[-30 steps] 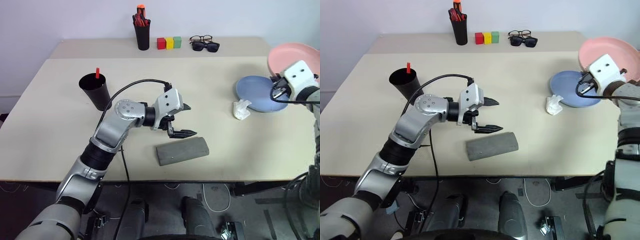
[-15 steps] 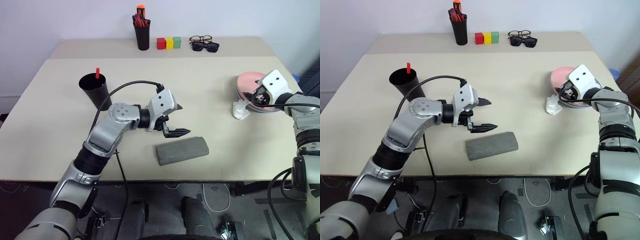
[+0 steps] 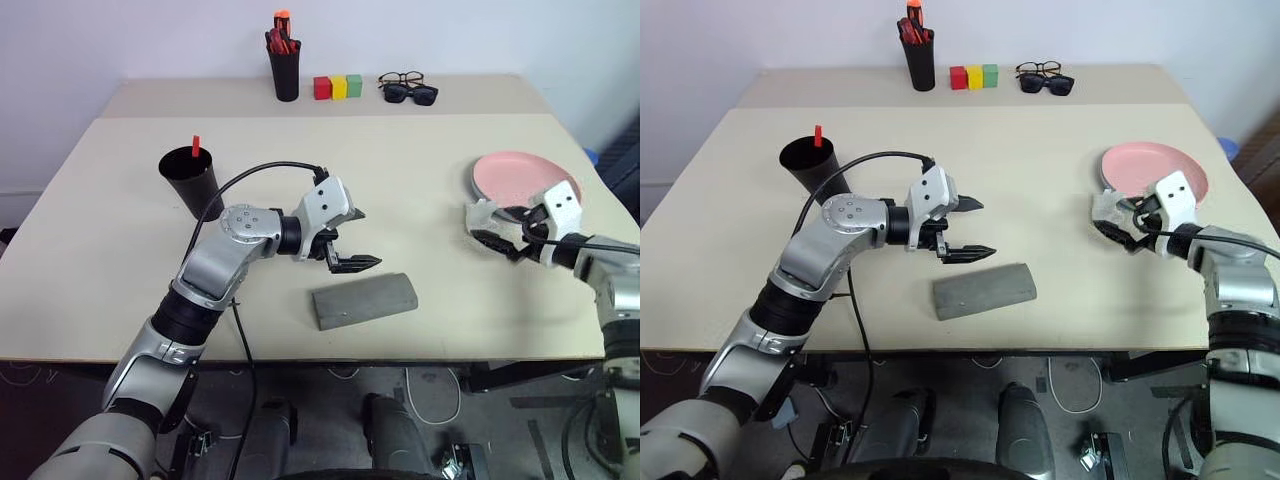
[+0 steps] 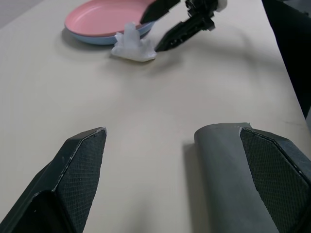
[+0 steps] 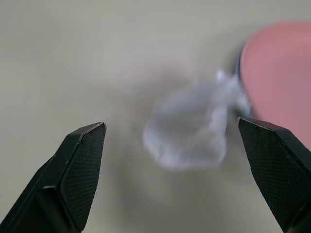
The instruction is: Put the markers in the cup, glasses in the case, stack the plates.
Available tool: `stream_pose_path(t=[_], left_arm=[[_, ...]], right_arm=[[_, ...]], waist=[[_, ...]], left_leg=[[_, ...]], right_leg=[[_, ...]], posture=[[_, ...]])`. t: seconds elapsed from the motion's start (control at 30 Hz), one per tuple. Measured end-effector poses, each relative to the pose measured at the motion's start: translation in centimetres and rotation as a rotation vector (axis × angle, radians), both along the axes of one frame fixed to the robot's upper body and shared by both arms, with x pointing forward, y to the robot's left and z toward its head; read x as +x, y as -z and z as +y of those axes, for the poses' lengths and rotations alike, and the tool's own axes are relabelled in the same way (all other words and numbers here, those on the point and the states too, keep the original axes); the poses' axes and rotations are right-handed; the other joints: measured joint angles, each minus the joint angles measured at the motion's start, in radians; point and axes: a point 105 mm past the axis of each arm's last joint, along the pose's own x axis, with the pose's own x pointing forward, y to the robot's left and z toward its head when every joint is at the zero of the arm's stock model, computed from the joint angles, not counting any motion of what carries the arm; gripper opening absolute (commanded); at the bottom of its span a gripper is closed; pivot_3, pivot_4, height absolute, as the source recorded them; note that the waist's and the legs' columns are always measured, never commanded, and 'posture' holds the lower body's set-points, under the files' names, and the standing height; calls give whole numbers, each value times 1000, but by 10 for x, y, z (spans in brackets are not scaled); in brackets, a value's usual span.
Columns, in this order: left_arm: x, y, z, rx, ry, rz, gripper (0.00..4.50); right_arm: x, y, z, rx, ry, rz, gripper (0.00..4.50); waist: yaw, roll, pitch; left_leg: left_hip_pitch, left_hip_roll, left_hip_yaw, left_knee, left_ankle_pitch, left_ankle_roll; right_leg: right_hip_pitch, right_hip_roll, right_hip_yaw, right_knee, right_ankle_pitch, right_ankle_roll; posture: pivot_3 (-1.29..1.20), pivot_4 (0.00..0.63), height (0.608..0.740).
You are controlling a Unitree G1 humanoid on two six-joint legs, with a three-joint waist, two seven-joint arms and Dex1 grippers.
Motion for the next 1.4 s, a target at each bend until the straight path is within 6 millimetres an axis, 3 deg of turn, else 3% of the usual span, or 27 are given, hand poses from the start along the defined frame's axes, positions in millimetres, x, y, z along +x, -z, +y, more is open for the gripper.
stream_pose_path(t=[0.23, 0.43, 0.53, 0.77, 0.97, 1.23, 1.3, 1.4], left_arm=[[1, 0, 4, 10, -4, -1, 4500], [-3, -1, 9, 16, -3, -6, 4500], [-4, 0, 10, 16, -8, 4, 4500], [-2, -1, 12, 16, -24, -2, 4500], [-2, -1, 11, 11, -22, -1, 4500], [-3, -1, 8, -1, -19, 0, 4500], [-2, -1, 8, -4, -25, 6, 4500], [-2, -1, 8, -25, -38, 47, 4500]], right_arm=[[9, 16, 15, 78, 16, 20, 4421], [31, 20, 14, 101, 82, 6, 4421], [39, 24, 11, 84, 117, 3, 3513], [42, 26, 11, 77, 124, -12, 57], [41, 8, 11, 79, 101, -85, 57], [52, -85, -16, 32, 202, -415, 57], [53, -91, -28, 10, 250, -437, 57], [54, -73, -38, -5, 297, -391, 1013]], waist=[[-2, 0, 0], [2, 0, 0], [3, 0, 0], [3, 0, 0], [2, 0, 0], [1, 0, 0], [1, 0, 0], [1, 0, 0]], left_leg=[[0, 0, 0, 0, 0, 0], [0, 0, 0, -1, 0, 0], [0, 0, 0, -1, 0, 0], [0, 0, 0, -1, 0, 0], [0, 0, 0, -1, 0, 0], [0, 0, 0, -1, 0, 0], [0, 0, 0, -1, 0, 0], [0, 0, 0, -1, 0, 0]], right_leg=[[0, 0, 0, 0, 0, 0], [0, 0, 0, 0, 0, 0], [0, 0, 0, 0, 0, 0], [0, 0, 0, 0, 0, 0], [0, 0, 0, 0, 0, 0], [0, 0, 0, 0, 0, 0], [0, 0, 0, -1, 0, 0], [0, 0, 0, -1, 0, 0]], posture=[[0, 150, 739], [0, 150, 739], [0, 150, 739], [0, 150, 739], [0, 150, 739], [0, 150, 739], [0, 150, 739], [0, 150, 739]])
